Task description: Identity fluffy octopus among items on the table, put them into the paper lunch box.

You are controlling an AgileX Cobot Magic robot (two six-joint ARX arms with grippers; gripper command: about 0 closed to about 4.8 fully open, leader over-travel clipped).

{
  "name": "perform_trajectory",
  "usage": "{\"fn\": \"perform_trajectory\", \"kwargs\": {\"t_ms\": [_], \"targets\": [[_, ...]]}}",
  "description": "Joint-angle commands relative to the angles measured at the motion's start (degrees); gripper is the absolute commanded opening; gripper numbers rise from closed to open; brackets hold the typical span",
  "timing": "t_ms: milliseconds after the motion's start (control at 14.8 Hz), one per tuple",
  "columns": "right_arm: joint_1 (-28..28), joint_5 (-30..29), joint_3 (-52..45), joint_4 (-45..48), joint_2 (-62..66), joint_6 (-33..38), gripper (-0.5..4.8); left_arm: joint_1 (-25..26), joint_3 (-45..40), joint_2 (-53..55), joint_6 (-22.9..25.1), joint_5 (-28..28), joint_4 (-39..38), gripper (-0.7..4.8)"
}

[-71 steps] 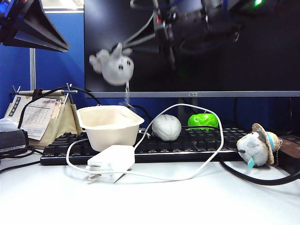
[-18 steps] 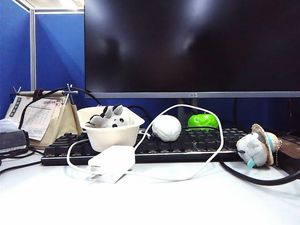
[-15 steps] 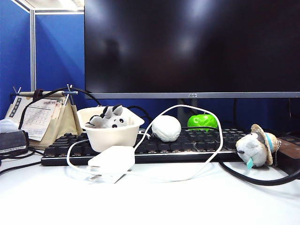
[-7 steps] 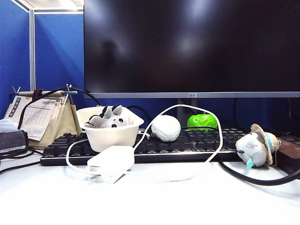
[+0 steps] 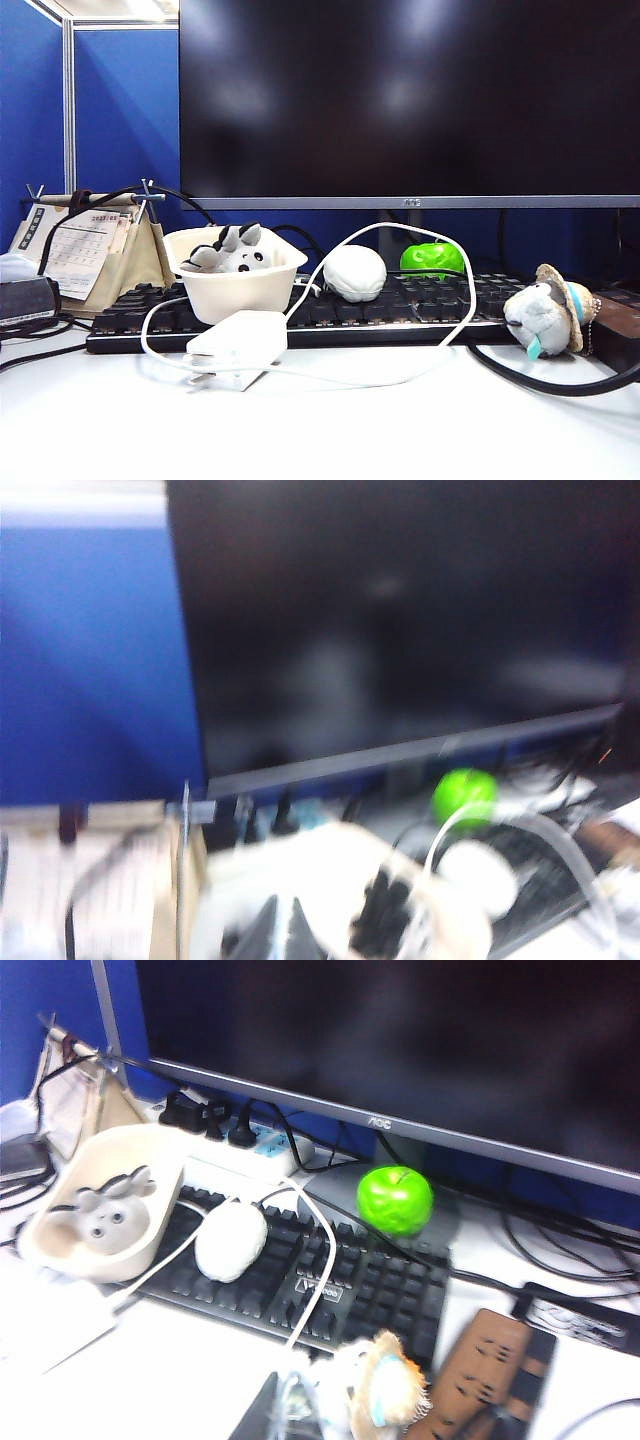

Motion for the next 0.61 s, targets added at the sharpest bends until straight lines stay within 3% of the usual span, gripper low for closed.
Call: {"fn": "perform_trajectory", "kwargs": {"t_ms": [67, 270, 607], "targets": [[-0.02, 0.04, -6.47, 10.84, 0.00, -0.11, -0.06, 0.02, -5.60, 0.02, 0.04, -0.55, 5.62, -0.06], [0.24, -0.17, -8.59, 9.33, -0.04, 0.50, -0.06, 0.02, -9.16, 0.02, 0.02, -0.52, 5.55, -0.06], [0.24, -0.15, -9.27, 8.81, -0.04, 0.50, -0.06, 0.00, -9.75, 0.00, 0.00, 0.07, -1.16, -0.05]]}}
